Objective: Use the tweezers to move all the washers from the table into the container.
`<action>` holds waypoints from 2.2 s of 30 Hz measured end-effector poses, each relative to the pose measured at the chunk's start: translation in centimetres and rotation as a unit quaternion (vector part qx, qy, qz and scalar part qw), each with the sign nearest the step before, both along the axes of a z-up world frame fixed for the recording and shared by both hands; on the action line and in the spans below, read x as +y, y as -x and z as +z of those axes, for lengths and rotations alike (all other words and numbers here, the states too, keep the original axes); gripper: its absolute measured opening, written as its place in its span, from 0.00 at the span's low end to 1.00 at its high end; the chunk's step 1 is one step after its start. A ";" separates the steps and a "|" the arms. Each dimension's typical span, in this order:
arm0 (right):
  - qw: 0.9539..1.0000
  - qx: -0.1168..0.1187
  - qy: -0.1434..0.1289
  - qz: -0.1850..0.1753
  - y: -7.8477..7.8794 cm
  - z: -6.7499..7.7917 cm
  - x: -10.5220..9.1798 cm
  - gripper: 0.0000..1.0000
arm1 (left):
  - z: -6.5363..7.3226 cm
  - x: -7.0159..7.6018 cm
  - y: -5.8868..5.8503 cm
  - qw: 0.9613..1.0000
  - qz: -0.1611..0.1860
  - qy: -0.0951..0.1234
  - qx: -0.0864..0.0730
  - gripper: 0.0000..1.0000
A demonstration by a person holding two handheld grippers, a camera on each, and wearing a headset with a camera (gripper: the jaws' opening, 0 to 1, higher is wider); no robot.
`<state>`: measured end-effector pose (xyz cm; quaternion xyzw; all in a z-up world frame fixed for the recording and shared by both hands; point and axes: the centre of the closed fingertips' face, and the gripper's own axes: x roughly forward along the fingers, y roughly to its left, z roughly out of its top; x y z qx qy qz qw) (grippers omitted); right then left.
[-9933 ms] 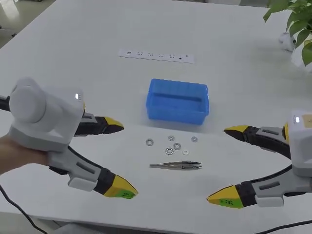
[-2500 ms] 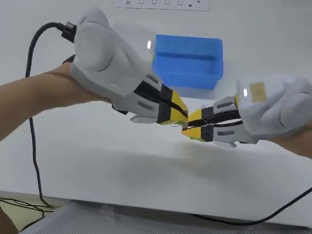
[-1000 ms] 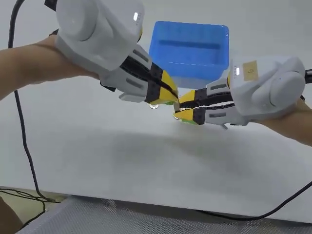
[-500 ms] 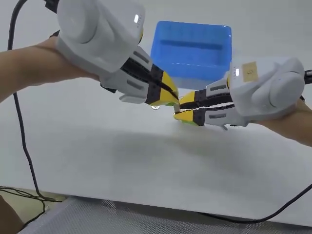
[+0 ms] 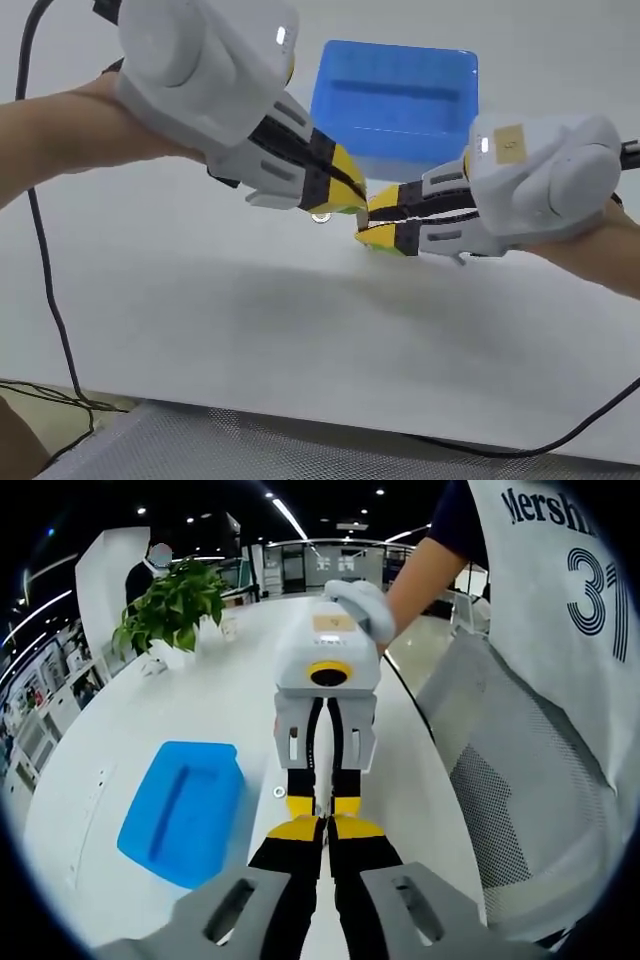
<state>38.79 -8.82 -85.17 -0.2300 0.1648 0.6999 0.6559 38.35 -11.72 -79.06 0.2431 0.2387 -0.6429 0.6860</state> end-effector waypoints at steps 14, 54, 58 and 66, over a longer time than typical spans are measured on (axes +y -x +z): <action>1.000 -0.004 0.013 -0.004 0.3 -0.1 0.1 0.09 | -1.0 0.2 0.1 1.000 0.000 -0.016 0.007 0.07; 0.995 -0.085 -0.025 -0.039 -5.7 9.2 -0.2 0.09 | 7.7 0.4 -5.5 0.998 -0.006 0.030 -0.047 0.08; 0.995 -0.089 -0.024 -0.049 -7.1 9.2 -0.4 0.09 | 7.7 0.2 -7.0 0.998 -0.004 0.036 -0.048 0.08; 0.994 -0.090 -0.020 -0.066 -10.0 8.1 -0.4 0.09 | 6.8 0.1 -9.5 0.998 0.000 0.040 -0.049 0.08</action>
